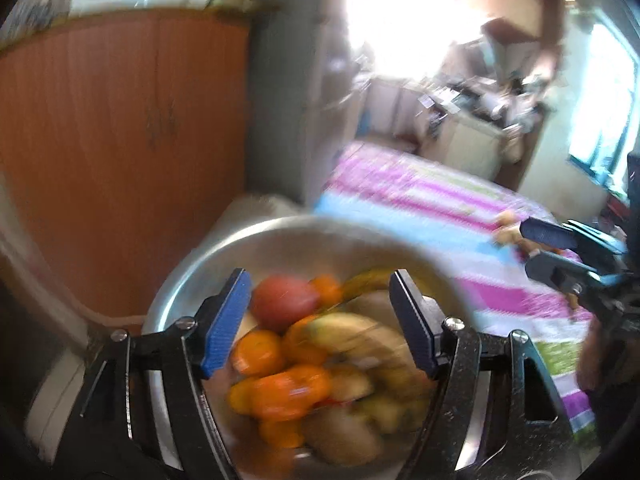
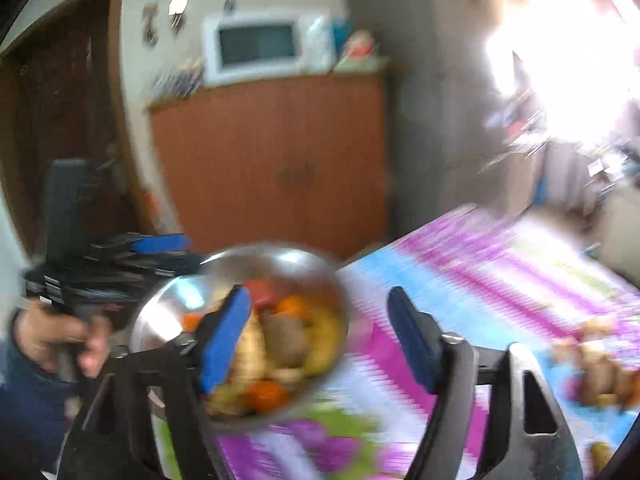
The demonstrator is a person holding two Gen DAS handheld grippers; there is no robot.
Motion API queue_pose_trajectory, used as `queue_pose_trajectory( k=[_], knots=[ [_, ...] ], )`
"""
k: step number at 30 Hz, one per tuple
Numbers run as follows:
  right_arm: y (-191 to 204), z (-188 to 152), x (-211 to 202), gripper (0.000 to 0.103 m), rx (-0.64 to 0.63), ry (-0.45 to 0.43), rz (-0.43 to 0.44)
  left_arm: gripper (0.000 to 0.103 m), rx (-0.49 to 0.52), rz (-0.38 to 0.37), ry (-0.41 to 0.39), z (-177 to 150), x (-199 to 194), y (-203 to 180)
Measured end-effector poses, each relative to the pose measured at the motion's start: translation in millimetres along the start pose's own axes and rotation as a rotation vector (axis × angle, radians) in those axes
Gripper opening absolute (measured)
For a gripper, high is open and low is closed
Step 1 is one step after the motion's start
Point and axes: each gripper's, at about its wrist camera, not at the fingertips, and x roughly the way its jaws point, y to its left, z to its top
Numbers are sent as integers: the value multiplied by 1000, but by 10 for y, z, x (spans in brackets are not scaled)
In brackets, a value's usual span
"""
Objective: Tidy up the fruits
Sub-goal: 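Move both tools back to the fruit pile on the tablecloth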
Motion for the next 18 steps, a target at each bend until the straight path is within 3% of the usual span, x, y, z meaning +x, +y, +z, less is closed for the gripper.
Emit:
queue_pose_trajectory(
  k=[3,5,7,10,13,18],
  knots=[
    [-499,-199,-501,91,25,-89,-159,86,108,-102,-95,144,-228,-613],
    [-874,-339,-725,91,79,-79,-239,92,193,-200,-139,192,-283,-1178],
    [-1271,-508,-939,91,124,-74,-337,95,248,-275,-129,202,-188,-1571],
    [-1789,-747,-1258,91,192,-72,-450,95,327,-381,-41,167,288,-2198],
    [-2193,-959,-1568,91,280,-91,-509,94,330,-403,44,167,885,-2451],
    [-2601,-1228,-1938,91,432,-175,-571,85,244,-318,218,144,2140,-2592]
  ],
)
